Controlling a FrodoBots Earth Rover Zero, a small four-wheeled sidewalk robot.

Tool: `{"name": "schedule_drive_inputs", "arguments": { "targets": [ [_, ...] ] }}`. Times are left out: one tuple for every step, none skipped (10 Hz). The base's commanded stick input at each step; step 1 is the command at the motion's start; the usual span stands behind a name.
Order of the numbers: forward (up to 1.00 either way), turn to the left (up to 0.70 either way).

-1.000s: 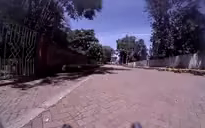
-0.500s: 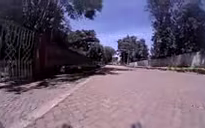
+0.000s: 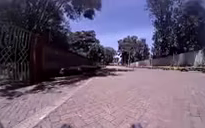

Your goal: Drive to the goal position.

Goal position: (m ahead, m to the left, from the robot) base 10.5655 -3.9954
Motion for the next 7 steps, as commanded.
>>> {"name": "schedule_drive_inputs", "arguments": {
  "targets": [
    [0.7, 0.0],
    [0.7, 0.0],
    [0.7, 0.0],
    [0.7, 0.0],
    [0.7, 0.0],
    [0.7, 0.0],
    [0.7, -0.06]
  ]
}}
